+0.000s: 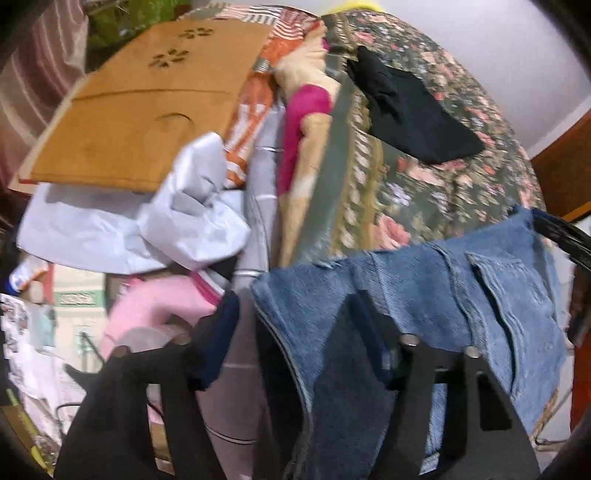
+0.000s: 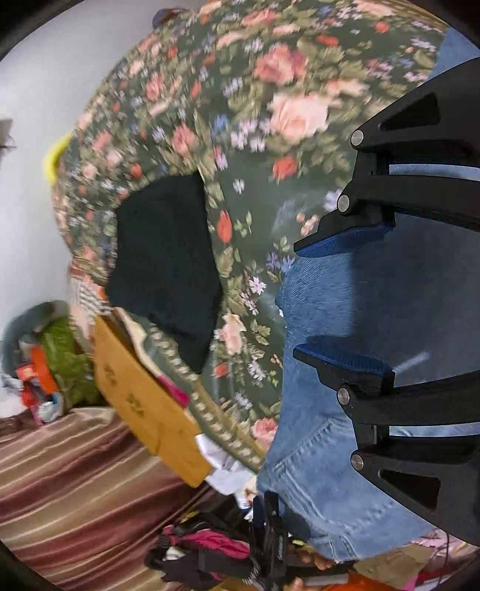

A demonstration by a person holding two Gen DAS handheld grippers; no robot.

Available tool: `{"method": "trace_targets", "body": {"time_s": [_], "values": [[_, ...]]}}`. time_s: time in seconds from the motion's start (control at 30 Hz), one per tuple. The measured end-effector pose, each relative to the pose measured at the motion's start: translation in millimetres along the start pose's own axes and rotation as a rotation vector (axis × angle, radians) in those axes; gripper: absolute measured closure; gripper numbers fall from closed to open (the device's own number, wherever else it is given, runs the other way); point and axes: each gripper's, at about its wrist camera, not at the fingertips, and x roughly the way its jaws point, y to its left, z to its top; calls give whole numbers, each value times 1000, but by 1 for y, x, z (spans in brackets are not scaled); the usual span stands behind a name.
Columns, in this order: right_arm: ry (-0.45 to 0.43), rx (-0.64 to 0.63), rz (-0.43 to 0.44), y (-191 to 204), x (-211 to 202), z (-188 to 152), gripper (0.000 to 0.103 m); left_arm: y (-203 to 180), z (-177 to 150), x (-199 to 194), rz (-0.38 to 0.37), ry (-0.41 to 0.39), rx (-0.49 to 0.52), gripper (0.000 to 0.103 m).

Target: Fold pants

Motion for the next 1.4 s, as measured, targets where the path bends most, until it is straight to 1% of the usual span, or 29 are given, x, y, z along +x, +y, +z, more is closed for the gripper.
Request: {"method": "trace_targets", "body": {"time_s": [0.03,0.07,0.1,0.13,0.17,0.2,0.23,0.27,0.3,0.33,0.4,0.5,0.6,0.67,0.7,0.73,0.77,0.8,0.83,0.9,0.97,1.03,1.13,1.17,1.2,1.23,1.27,1.3,1.4], "values": [[15,-4,4,1,4,1,58,0,1,0,-13,7,-3,55],[21,-7,6,1,8,2,58,0,-2,0,-46,11,-9,64],[20,-5,11,2,10,2,58,-2,-3,0,-85,25,-11,81],[17,-3,15,2,10,1,61,-4,-4,-2,-94,29,-11,89],[14,-8,20,3,8,1,69,-10,-6,-5,-83,13,12,92],[8,-17,24,4,7,-1,75,-17,-7,-9,-46,-12,44,96],[-2,-29,21,7,6,-3,78,-24,-7,-13,6,-37,81,100],[-13,-51,5,12,6,-3,83,-32,-9,-17,56,-65,117,101],[-20,-78,-16,17,5,-5,85,-36,-9,-21,102,-89,143,101],[-29,-102,-38,21,5,-5,85,-43,-9,-27,185,-130,173,101],[-49,-119,-73,24,4,-6,91,-47,-5,-37,298,-198,219,101],[-72,-95,-97,18,2,-5,97,-37,10,-35,314,-190,203,99],[-57,-69,-107,15,4,-2,98,-38,15,-23,311,-136,240,99],[-43,-44,-94,13,-2,-2,96,-36,12,-27,294,-113,223,95],[-37,-23,-87,11,-9,-3,96,-34,9,-32,272,-105,207,83],[-34,-3,-83,9,-17,-5,95,-33,3,-38,248,-110,197,65],[-35,8,-75,8,-22,-8,93,-31,-3,-46,229,-127,190,54],[-38,21,-65,8,-31,-13,88,-31,-7,-50,221,-143,183,38],[-44,31,-61,9,-40,-17,85,-31,-15,-57,209,-166,173,33],[-66,42,-50,12,-57,-29,71,-29,-29,-65,180,-161,151,33],[-82,37,-50,18,-70,-41,68,-25,-42,-66,140,-133,107,33],[-84,34,-35,27,-82,-55,68,-21,-58,-62,101,-107,52,29],[-85,57,-4,37,-92,-77,66,-20,-76,-55,37,-74,1,29],[-83,66,-3,38,-92,-83,63,-20,-82,-50,6,-61,-27,30],[-79,76,-7,41,-91,-90,62,-22,-86,-48,-32,-49,-45,34],[-73,84,-10,43,-89,-98,62,-24,-89,-45,-64,-39,-58,48],[-67,89,-9,45,-88,-103,62,-27,-91,-43,-82,-30,-60,56],[-57,99,-9,46,-85,-110,62,-33,-93,-41,-98,-26,-46,74],[-32,132,1,47,-80,-123,62,-54,-97,-47,-16,-74,58,88]]}}
